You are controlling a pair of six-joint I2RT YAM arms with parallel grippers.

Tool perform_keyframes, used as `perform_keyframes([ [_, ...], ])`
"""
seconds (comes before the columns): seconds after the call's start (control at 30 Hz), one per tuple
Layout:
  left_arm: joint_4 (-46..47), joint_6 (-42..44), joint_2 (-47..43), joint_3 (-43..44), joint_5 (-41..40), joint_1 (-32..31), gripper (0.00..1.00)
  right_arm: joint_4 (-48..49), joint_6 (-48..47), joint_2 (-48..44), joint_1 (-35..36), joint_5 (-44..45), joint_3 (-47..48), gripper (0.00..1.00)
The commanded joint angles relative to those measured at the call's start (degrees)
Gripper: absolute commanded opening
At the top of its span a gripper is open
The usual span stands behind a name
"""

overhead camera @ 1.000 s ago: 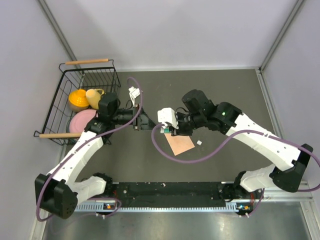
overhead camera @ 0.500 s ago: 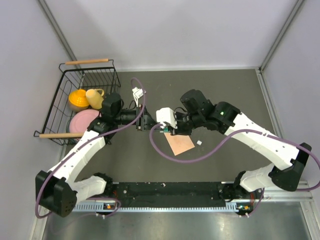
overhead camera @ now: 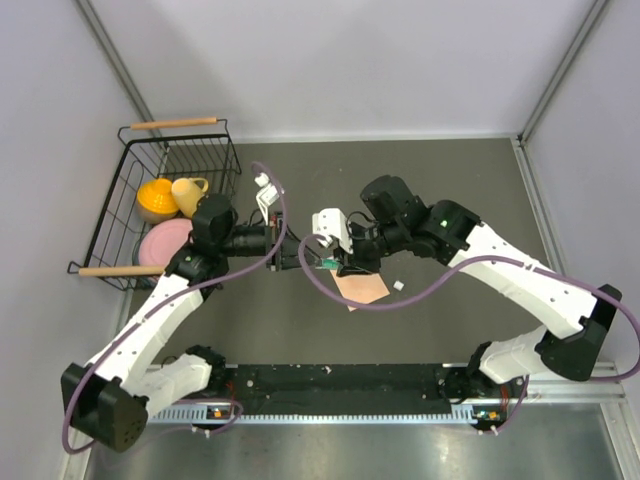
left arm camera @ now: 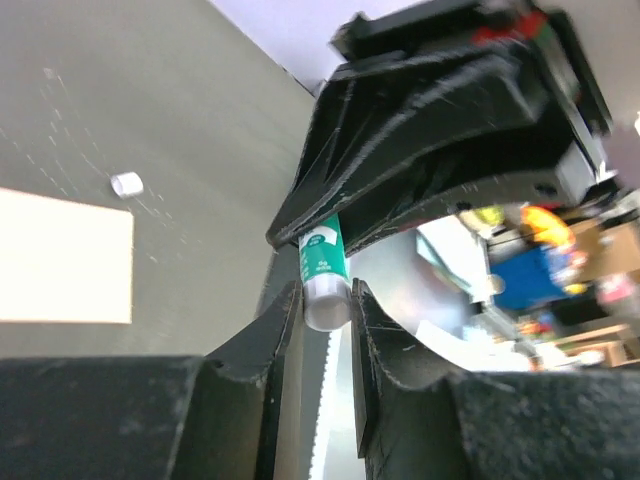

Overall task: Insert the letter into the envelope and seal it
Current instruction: Screw the solid glue.

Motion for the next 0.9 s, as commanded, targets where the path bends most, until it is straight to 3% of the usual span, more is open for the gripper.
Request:
perform_keyframes([
  [0.0,4.84,17.23,-6.23,-0.69,3.44,-1.23,0.0,-1.6,7.14,2.11,-2.22,-13.05,3.97,0.0],
  [0.1,2.13,35.05,-10.36,-2.88,6.69,-2.81,0.0,-2.65,9.87,3.87,-4.07,-20.62,4.68,0.0],
  [0.13,1.94,46.24,-11.42,-3.42,7.49,-2.82,0.0,-3.0,10.4,4.31,-4.25,-22.11,4.68,0.0],
  [0.17,-0.85,52.27,-12.56,-3.86,7.76,-2.99,0.0,-3.35,10.67,4.66,-4.25,-24.91,4.85,0.0],
  [0.2,-3.66,65.29,-14.49,-3.86,7.33,-3.43,0.0,-3.62,10.84,5.02,-4.25,-26.51,5.03,0.0],
  [0.27,-13.32,80.46,-15.91,-2.99,6.45,-4.39,0.0,-4.58,11.98,6.33,-4.34,-31.32,5.21,0.0],
  [0.3,-16.92,96.64,-17.05,-2.11,5.4,-5.44,0.0,-4.94,12.34,7.03,-4.25,-33.18,5.12,0.0],
  [0.33,-22.62,104.28,-17.49,-2.02,2.95,-5.97,0.0,-5.29,13.04,7.82,-4.25,-34.86,4.68,0.0],
  [0.37,-24.33,111.15,-17.93,-2.19,1.54,-6.33,0.0,-5.38,13.48,8.27,-4.25,-38.01,4.42,0.0],
  [0.4,-25.74,125.05,-18.98,-2.8,0.48,-6.85,0.0,-5.64,13.83,8.71,-4.25,-39.52,3.98,0.0],
  [0.47,-27.85,139.8,-20.39,-4.64,-3.3,-6.95,0.0,-5.99,14.88,9.84,-4.34,-43.37,3.36,0.0],
  [0.5,-26.81,152.14,-21.79,-7.52,-4.53,-7.12,0.0,-6.08,15.32,10.2,-4.25,-44.36,3.36,0.0],
  [0.53,-24.72,156.09,-22.67,-9.29,-5.76,-7.12,0.0,-6.17,16.2,10.55,-4.25,-45.41,3.45,0.0],
  [0.57,-16.34,157.43,-23.47,-11.4,-6.38,-7.04,0.0,-6.17,16.55,11.08,-4.6,-46.64,3.54,0.0],
  [0.63,-9.69,157.45,-25.84,-16.5,-6.65,-7.12,0.02,-6.26,16.73,11.17,-4.78,-46.39,4.15,0.0],
  [0.67,-8.62,157.62,-26.54,-17.21,-7.26,-7.12,0.09,-6.34,16.65,10.82,-5.39,-45.34,4.33,0.0],
  [0.7,-9.57,154.14,-28.29,-17.22,-7.61,-7.12,0.26,-6.43,16.47,10.56,-5.83,-44.64,4.68,0.0],
  [0.77,-11.67,143.27,-30.67,-15.56,-8.67,-7.04,0.38,-6.52,15.68,9.86,-7.23,-41.05,5.64,0.0],
  [0.8,-16.39,129.64,-31.9,-11.9,-10.5,-7.03,0.46,-6.7,15.24,9.07,-8.89,-39.55,5.99,0.0],
  [0.87,-20.02,117.34,-31.3,-7.57,-12.97,-7.12,0.6,-6.78,12.7,7.75,-10.4,-33.51,7.22,0.0],
])
